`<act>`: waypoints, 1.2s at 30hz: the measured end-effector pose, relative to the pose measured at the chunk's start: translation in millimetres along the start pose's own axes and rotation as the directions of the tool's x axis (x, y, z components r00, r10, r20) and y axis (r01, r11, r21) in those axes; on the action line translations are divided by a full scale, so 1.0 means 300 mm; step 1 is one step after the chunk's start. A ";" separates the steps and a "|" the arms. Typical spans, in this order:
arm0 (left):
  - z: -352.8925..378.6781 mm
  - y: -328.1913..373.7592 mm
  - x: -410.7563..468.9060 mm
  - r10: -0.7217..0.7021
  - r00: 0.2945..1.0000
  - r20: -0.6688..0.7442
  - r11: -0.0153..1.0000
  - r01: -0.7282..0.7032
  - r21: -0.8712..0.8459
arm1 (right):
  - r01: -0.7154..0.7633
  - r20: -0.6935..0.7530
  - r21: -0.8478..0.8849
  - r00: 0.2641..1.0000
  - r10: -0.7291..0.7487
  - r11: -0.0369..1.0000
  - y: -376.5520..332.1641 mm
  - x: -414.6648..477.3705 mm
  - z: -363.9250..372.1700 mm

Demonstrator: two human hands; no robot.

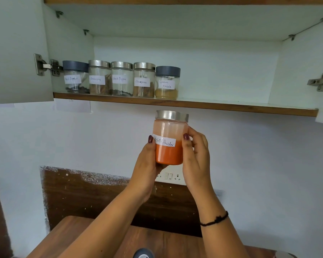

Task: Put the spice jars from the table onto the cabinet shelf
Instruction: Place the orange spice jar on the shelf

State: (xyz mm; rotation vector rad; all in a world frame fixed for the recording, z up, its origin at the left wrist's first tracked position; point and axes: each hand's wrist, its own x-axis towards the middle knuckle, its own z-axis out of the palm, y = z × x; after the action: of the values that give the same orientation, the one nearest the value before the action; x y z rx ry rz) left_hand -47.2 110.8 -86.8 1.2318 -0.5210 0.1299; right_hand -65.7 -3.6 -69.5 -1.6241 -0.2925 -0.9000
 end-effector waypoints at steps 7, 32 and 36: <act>0.026 -0.006 0.033 0.070 0.997 -0.019 0.994 -0.068 0.083 | 0.031 0.154 -0.110 0.988 -0.014 0.993 -0.010 0.009 -0.045; 0.112 0.148 0.422 0.456 0.863 0.216 0.629 -0.485 0.608 | 0.147 0.090 -0.184 0.987 -0.133 0.972 -0.074 0.464 -0.190; 0.134 0.179 0.504 0.473 0.854 0.218 0.589 -0.490 0.642 | 0.161 0.126 -0.295 0.984 -0.129 0.942 -0.095 0.573 -0.189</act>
State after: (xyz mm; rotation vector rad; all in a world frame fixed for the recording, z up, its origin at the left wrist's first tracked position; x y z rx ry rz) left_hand 53.1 64.6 36.4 1.7855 -0.8736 0.8480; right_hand 9.2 -96.1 69.7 -1.9595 -0.3642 -1.0106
